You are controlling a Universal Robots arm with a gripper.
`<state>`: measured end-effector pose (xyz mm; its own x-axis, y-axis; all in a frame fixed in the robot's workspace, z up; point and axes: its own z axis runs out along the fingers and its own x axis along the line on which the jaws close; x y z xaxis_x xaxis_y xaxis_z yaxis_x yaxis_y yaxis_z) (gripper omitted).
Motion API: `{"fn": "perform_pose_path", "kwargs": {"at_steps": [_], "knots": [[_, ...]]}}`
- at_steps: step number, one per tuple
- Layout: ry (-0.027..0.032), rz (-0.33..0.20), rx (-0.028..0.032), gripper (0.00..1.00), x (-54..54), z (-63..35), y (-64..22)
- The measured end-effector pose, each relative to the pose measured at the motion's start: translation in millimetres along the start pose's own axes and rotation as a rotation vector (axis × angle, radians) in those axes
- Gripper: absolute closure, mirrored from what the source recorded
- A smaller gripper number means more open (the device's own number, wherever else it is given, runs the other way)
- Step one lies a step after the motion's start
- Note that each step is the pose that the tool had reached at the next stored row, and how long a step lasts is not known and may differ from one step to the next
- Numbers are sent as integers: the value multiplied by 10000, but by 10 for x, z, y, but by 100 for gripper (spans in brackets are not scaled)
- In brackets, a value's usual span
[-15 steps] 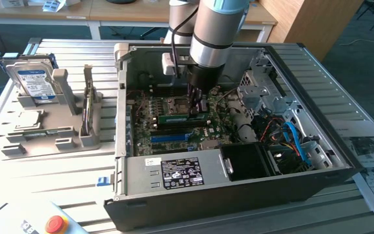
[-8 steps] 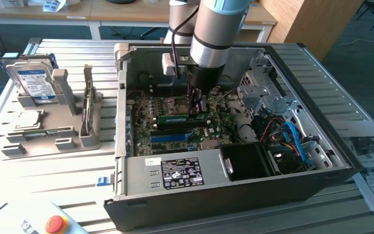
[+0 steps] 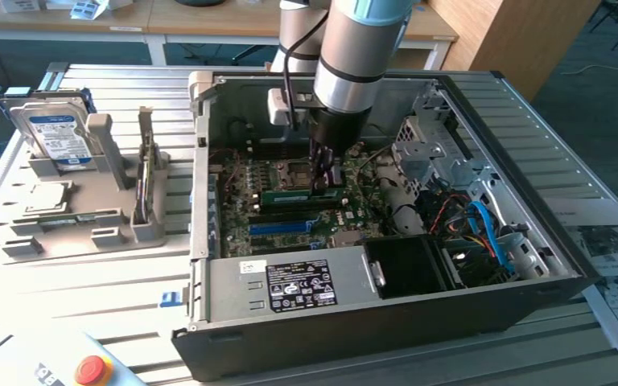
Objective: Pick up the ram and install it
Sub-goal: 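Insert the ram into the slot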
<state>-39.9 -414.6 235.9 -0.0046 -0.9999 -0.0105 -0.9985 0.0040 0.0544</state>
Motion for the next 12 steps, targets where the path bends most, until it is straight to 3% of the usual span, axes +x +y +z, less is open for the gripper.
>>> {"fn": "perform_pose_path", "kwargs": {"at_steps": [12], "knots": [[5,-12,0,88,0,18,-10]]}}
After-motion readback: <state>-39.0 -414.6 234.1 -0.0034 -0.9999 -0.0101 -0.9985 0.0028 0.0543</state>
